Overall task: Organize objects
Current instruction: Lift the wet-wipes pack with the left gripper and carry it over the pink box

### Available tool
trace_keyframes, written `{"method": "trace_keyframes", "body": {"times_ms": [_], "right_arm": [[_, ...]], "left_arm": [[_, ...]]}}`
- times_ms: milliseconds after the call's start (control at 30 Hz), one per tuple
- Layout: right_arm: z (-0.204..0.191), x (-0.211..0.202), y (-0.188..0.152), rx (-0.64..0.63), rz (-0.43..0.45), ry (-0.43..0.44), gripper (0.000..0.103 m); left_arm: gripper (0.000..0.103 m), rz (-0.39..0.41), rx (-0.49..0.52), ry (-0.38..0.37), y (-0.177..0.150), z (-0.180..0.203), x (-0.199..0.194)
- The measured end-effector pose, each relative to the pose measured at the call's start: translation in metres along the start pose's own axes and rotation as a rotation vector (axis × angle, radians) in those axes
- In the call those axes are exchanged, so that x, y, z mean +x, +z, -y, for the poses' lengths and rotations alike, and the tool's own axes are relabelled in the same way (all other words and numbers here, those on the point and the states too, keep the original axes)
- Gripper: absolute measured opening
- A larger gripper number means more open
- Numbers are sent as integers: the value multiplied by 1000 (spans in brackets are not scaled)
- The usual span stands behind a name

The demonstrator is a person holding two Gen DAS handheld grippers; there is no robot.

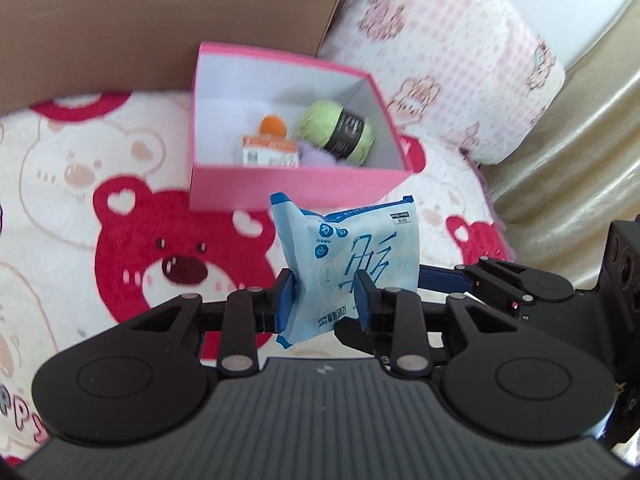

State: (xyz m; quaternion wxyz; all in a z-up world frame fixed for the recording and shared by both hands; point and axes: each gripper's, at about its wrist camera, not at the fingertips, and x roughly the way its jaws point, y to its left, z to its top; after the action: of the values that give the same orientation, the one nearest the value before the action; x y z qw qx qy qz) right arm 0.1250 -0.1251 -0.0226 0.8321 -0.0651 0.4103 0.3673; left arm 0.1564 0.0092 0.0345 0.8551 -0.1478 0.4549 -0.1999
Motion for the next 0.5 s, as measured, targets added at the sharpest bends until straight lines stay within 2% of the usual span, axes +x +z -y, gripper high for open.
{"method": "trace_keyframes", "body": {"times_ms": [267,500], "right_arm": [[-3,-19,35,-40,68,-43,85],[8,-17,62,-36,115,-62,86]], "left_arm": [[31,62,35,-23,33,13,-17],[32,113,42,-22,65,19,-14]]}}
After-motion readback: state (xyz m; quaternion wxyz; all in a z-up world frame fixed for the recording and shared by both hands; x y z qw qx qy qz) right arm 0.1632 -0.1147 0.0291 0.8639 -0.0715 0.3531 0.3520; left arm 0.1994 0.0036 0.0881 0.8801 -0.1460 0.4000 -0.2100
